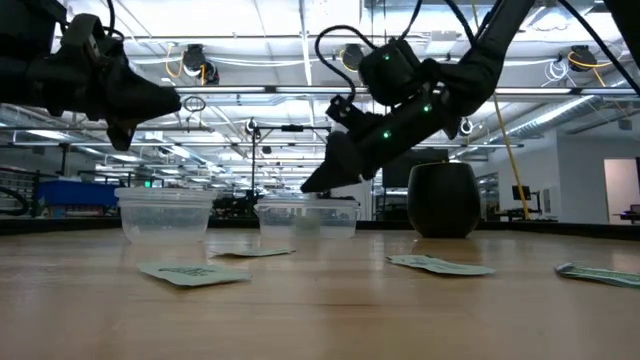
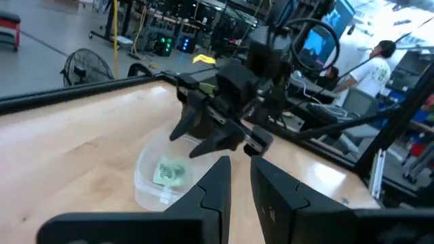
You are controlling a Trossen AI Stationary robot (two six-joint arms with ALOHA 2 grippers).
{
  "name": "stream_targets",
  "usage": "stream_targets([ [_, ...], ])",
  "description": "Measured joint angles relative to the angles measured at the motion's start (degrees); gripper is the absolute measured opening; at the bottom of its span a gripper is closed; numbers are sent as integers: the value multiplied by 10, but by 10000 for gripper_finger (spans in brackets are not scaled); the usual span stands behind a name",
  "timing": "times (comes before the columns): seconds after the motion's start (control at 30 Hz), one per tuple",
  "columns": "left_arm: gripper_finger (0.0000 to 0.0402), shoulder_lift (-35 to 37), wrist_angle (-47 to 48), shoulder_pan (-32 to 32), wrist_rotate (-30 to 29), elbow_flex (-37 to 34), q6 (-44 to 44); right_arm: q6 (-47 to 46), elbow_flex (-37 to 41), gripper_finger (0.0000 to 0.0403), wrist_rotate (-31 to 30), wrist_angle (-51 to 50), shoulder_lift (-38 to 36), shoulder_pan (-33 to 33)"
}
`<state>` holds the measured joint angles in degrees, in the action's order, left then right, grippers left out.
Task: Pick and place Stevia / Truvia into bins
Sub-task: Put the stevia packet into the round container
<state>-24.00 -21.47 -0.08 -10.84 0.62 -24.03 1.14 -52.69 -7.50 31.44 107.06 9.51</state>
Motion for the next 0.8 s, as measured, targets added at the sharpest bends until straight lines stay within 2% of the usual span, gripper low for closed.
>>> stream_targets([
  [0.2,63,0,-3,-1,70,0,-49,-3,0,249,0,-22,-31,-36],
  [0.33,63,0,-7,-23,119,0,-56,-1,0,270,1,-40,-66,-75],
  [0.43,68,0,-36,-56,123,0,-53,-1,0,276,1,-51,-93,-108],
  [0.57,107,-2,-80,-108,84,0,-48,-4,1,274,1,-76,-129,-155],
  [0.73,188,-32,-92,-160,-44,4,-32,-18,1,268,1,-123,-174,-214],
  [0.8,216,-61,-85,-174,-77,10,-27,-21,1,268,1,-135,-188,-236],
])
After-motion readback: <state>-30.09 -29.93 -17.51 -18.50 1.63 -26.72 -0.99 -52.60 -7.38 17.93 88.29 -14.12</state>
